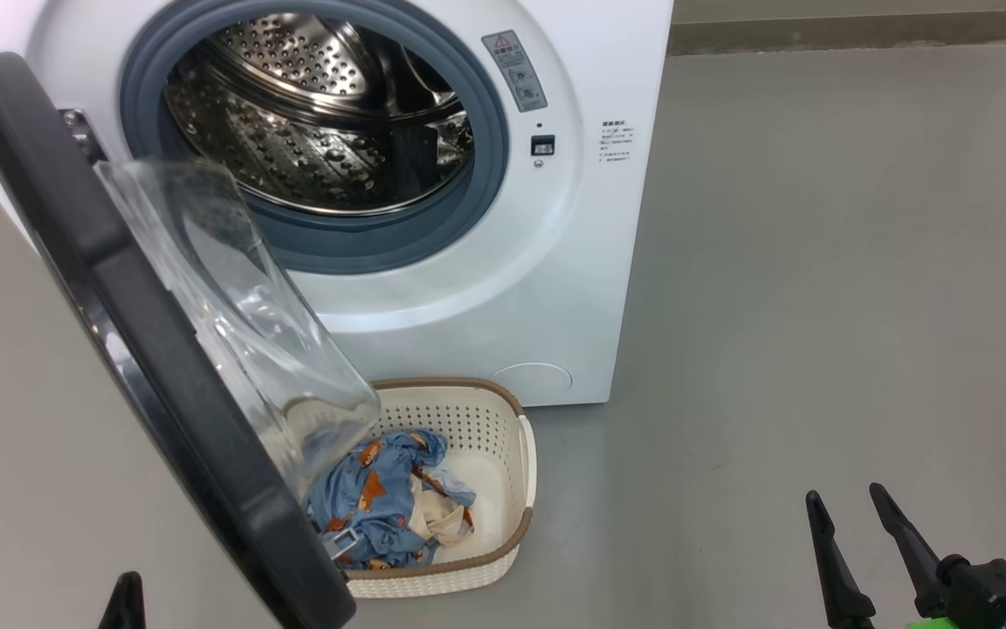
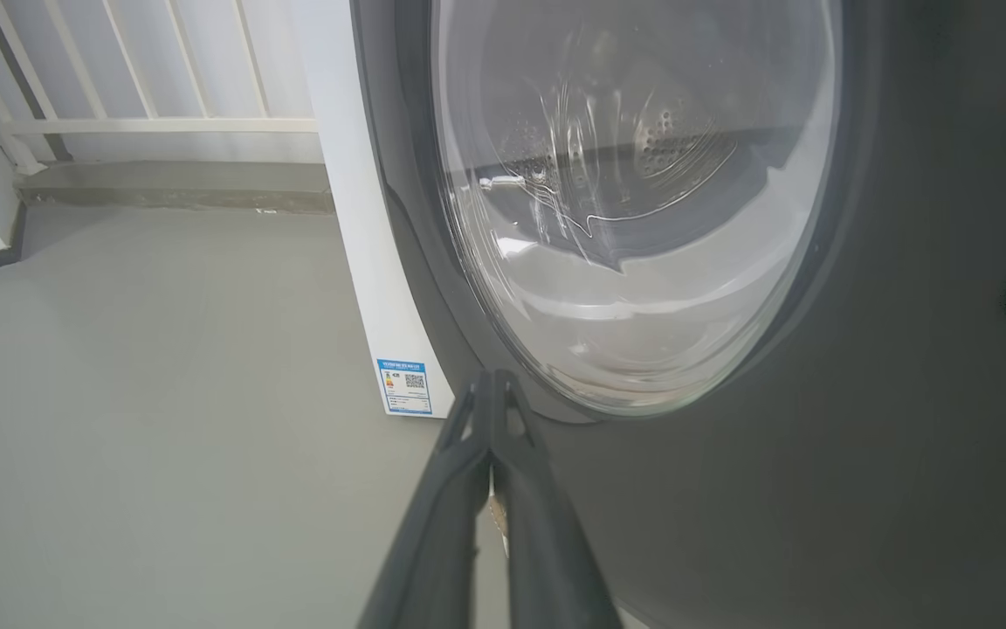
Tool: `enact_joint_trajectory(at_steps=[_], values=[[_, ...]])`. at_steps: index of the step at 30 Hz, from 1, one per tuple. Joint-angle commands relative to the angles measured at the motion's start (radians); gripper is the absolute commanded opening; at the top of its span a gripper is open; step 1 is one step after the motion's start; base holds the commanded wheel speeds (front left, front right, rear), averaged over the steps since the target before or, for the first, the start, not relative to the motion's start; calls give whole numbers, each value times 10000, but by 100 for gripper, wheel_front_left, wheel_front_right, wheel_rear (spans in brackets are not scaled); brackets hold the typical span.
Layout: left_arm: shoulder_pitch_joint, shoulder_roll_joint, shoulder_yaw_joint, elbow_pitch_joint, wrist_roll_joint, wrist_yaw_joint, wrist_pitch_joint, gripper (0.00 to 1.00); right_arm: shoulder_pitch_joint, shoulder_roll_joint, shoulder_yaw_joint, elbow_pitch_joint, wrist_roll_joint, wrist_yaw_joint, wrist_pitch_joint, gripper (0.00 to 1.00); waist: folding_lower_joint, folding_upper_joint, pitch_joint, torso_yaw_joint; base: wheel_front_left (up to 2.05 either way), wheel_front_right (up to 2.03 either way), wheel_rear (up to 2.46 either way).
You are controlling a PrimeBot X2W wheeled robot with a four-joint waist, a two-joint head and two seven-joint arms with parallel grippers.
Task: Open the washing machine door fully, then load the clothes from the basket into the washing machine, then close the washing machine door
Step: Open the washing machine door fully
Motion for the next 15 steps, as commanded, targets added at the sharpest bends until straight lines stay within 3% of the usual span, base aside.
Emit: enact_joint_trajectory(at_steps=[1,9,15], values=[[-205,124,377,-192,-52,7,-65,0,-303,-119,222,-243,-10,63,-120,100,0,0,2,22,0,0,0],[-429,124,1046,-876,-433,675,-65,0,-302,-85,166,-272,-7,63,-120,100,0,0,44,153,0,0,0],[-902,124,1793,-2607,-476,1291,-65,0,-313,-56,185,-278,-3,63,-120,100,0,0,65,265,0,0,0]])
